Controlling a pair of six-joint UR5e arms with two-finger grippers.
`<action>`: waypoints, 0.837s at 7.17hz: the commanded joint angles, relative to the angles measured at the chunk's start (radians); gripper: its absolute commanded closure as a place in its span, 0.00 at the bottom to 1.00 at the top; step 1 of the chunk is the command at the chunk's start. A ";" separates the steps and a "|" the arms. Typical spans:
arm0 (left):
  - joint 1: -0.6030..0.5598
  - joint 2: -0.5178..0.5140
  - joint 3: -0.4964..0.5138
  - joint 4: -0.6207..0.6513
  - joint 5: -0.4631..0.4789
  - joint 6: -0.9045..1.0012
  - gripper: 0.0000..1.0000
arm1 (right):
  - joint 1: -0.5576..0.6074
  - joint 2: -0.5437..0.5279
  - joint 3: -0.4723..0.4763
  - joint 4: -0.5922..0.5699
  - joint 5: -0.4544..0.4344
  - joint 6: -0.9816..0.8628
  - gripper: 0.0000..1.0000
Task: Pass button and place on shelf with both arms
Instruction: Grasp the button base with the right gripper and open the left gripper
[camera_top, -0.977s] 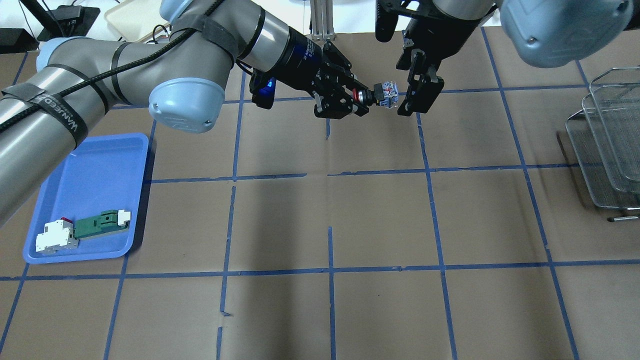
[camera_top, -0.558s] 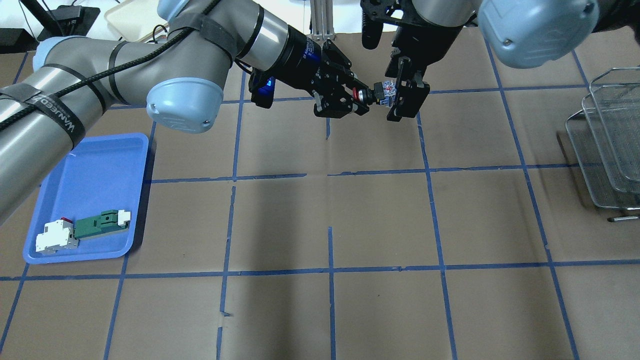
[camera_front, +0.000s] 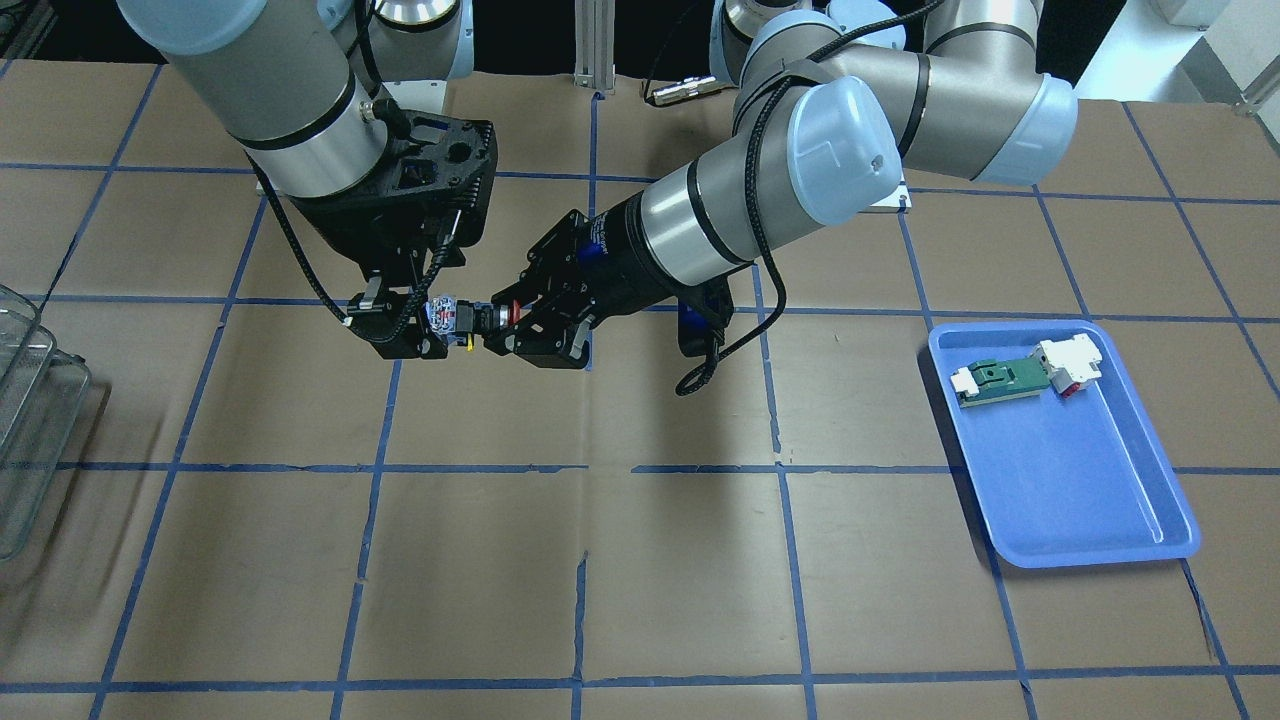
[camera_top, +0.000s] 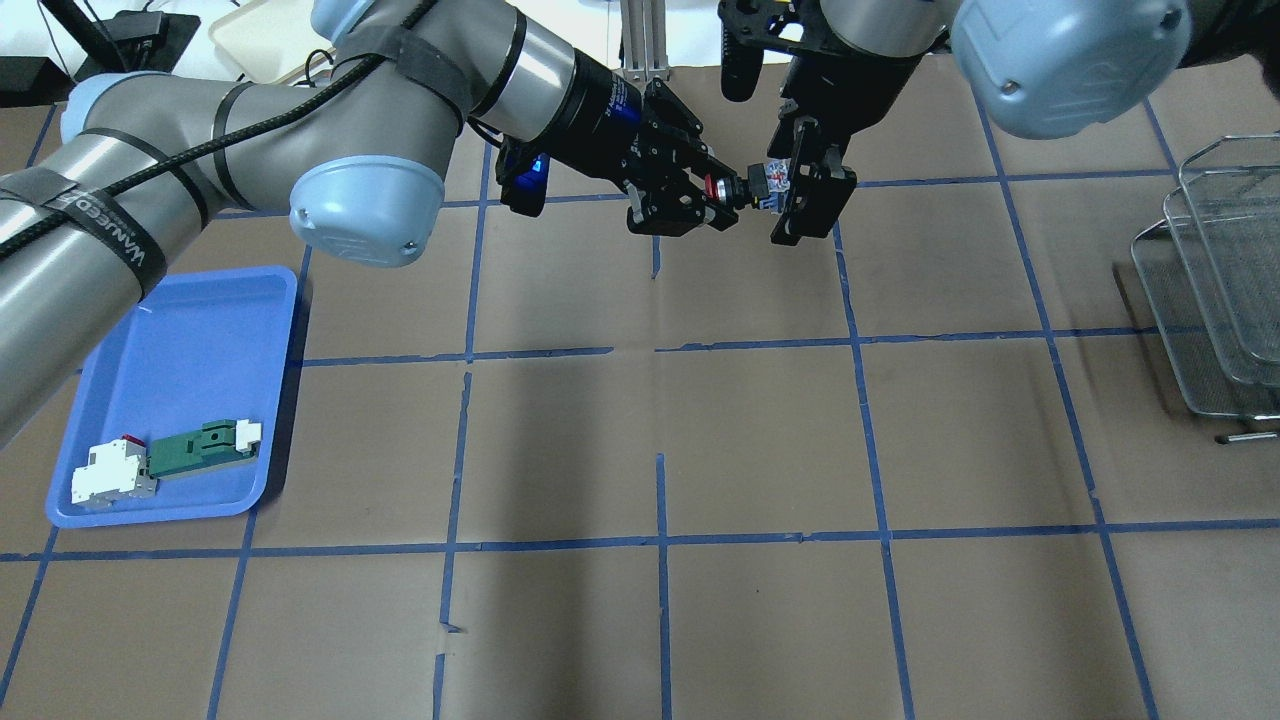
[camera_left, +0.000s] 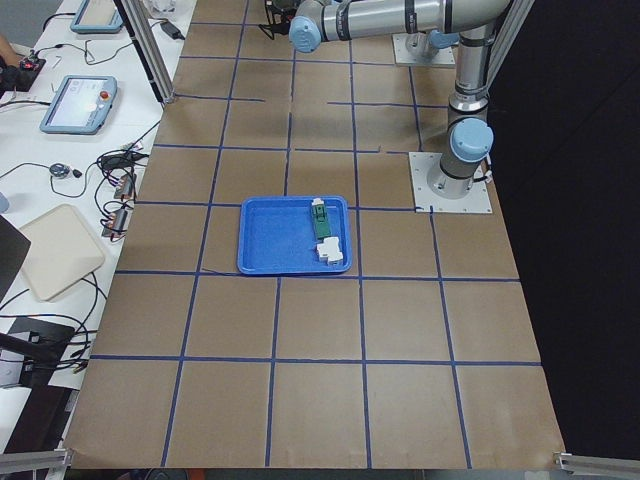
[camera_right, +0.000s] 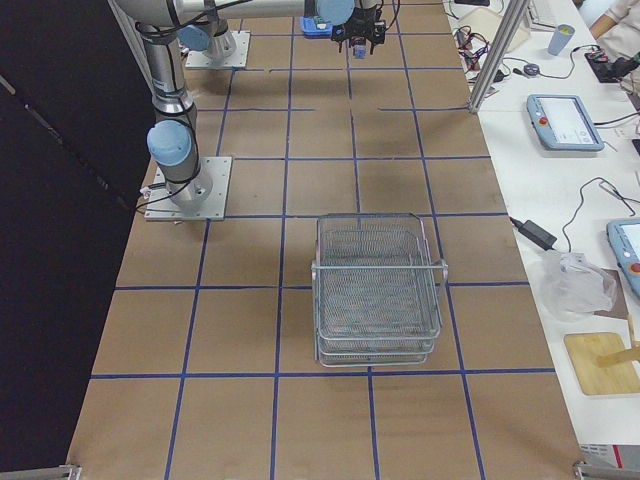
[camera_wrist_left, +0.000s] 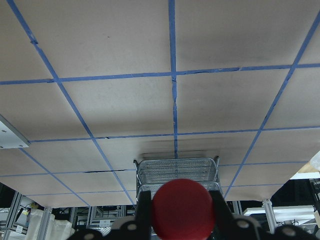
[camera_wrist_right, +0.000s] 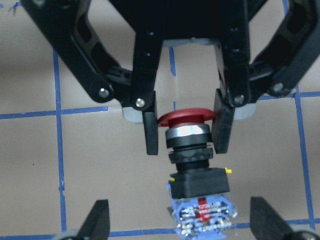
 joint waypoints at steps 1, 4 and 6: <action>0.001 0.000 0.000 0.000 -0.001 0.000 1.00 | 0.000 0.001 0.000 -0.003 0.000 -0.002 0.57; 0.001 0.006 0.001 0.000 -0.001 0.000 1.00 | 0.000 0.001 0.000 -0.012 0.000 -0.015 1.00; 0.002 0.006 0.001 0.000 0.005 -0.002 0.86 | 0.000 -0.002 0.000 -0.022 0.000 -0.015 1.00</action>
